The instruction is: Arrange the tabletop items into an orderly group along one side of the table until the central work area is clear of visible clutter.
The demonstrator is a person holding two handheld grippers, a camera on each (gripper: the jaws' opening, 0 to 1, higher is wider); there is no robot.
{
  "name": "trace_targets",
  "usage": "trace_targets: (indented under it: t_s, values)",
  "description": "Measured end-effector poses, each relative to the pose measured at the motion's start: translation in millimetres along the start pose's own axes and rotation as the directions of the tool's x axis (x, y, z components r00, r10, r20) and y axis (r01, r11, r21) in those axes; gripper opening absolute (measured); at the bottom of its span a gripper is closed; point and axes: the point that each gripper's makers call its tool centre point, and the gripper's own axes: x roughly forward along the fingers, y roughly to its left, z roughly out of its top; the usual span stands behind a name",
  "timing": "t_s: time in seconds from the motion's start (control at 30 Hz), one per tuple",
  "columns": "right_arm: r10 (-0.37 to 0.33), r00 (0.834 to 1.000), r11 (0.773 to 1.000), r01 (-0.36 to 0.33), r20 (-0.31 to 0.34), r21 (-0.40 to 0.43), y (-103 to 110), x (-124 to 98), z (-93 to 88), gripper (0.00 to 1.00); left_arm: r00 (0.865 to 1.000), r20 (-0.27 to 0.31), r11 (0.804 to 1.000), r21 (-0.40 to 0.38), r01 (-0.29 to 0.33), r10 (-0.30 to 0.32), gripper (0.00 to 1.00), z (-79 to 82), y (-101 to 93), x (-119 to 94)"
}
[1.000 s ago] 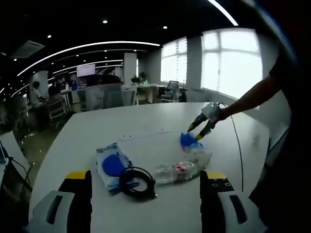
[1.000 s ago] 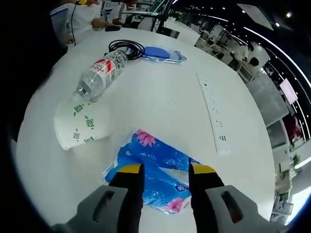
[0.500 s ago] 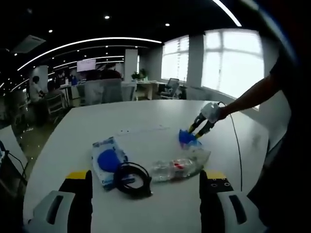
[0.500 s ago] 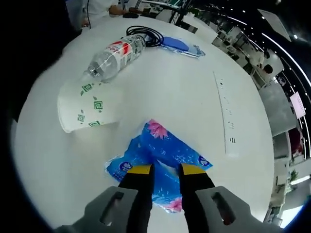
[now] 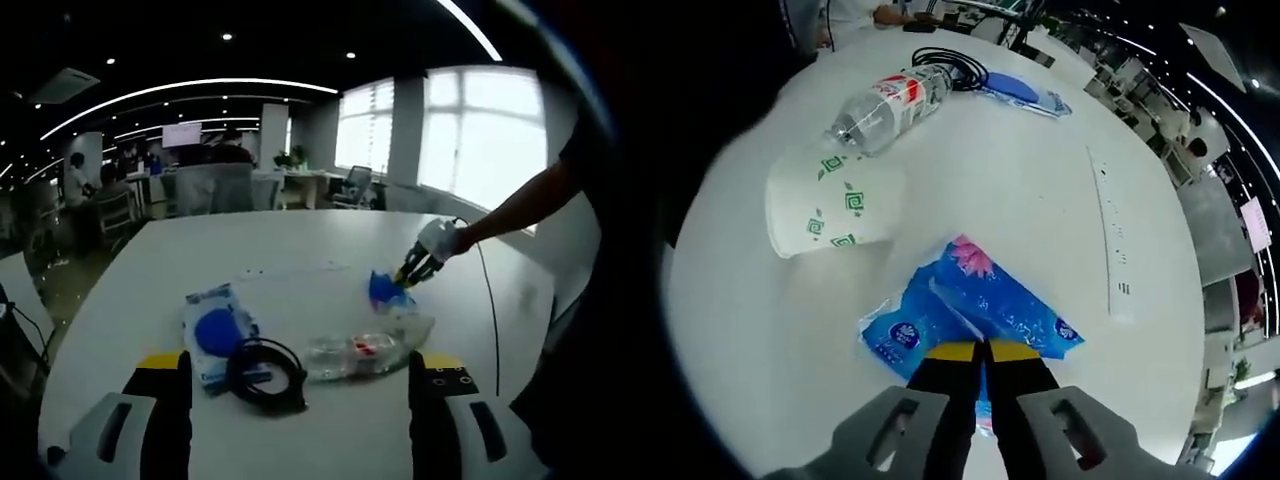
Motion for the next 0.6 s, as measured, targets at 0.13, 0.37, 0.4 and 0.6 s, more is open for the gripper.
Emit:
trace_targets:
  t_s: [0.13, 0.37, 0.4, 0.6]
  values:
    - [0.006, 1.0, 1.0, -0.006, 0.001, -0.006, 2.3, -1.7, 0.0, 0.0, 1.0, -0.006, 1.0, 0.003, 0.002, -0.002, 0.88, -1.5, -2.0, -0.7]
    - [-0.007, 1.0, 1.0, 0.008, 0.013, -0.027, 4.1, -10.1, 3.9, 0.0, 1.0, -0.005, 1.0, 0.007, 0.003, -0.003, 0.87, -2.6, -2.6, -3.8]
    - [-0.014, 1.0, 0.999, 0.014, 0.014, -0.03, 3.5, -11.6, 4.3, 0.0, 1.0, -0.004, 1.0, 0.008, 0.004, -0.004, 0.87, -2.4, -3.2, -4.0]
    - [-0.066, 0.997, 0.997, 0.067, 0.03, -0.028, -5.4, -24.3, 9.0, 0.0, 1.0, 0.005, 1.0, 0.014, 0.01, -0.01, 0.87, -0.4, -7.0, -5.3]
